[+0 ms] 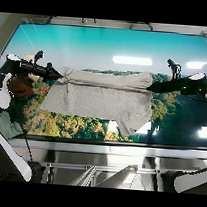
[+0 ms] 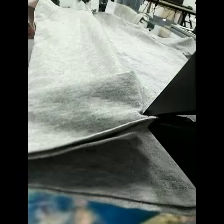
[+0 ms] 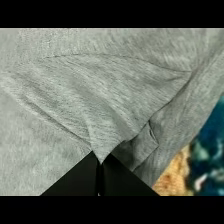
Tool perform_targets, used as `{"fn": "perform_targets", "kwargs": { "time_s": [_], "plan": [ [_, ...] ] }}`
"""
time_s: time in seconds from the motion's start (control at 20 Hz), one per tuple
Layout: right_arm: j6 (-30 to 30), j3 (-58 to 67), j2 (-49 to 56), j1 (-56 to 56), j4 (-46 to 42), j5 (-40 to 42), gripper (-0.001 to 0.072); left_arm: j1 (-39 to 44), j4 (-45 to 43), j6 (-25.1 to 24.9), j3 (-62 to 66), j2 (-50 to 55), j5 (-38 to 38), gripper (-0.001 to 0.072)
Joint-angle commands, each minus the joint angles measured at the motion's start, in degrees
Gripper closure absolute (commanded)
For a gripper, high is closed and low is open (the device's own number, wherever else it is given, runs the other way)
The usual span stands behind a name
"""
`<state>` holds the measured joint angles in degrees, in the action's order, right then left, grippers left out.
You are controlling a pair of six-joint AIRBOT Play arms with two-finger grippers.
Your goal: Fold the shirts.
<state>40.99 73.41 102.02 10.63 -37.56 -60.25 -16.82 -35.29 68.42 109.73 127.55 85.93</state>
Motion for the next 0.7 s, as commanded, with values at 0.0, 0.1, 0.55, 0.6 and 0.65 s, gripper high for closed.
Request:
{"fn": "perform_targets", "kwargs": {
  "time_s": [0.0, 0.1, 0.55, 0.6, 0.65],
  "plan": [
    [1.3, 0.0, 0.1, 0.0, -2.3, 2.2, 0.0696, -0.3, -0.9, 0.2, 0.1, 0.0, 0.0, 0.0708],
    [1.9, 0.0, 0.3, 0.0, -2.4, 2.9, 0.0696, 0.3, -0.7, 0.2, 0.1, 0.0, -0.2, 0.0709],
    [2.2, 0.0, 0.9, 0.0, -2.3, 2.3, 0.0691, 0.6, -0.7, 0.0, 0.1, 0.0, -2.4, 0.0546],
    [2.4, 0.0, 0.7, 0.0, -2.4, 1.9, 0.0689, 0.4, -0.7, 0.0, 0.4, 0.0, -2.2, 0.0369],
    [2.4, 0.0, 0.5, 0.0, -2.4, 1.9, 0.0689, -0.1, -0.7, 0.0, 1.2, 0.0, -1.9, 0.0362]
  ]
}}
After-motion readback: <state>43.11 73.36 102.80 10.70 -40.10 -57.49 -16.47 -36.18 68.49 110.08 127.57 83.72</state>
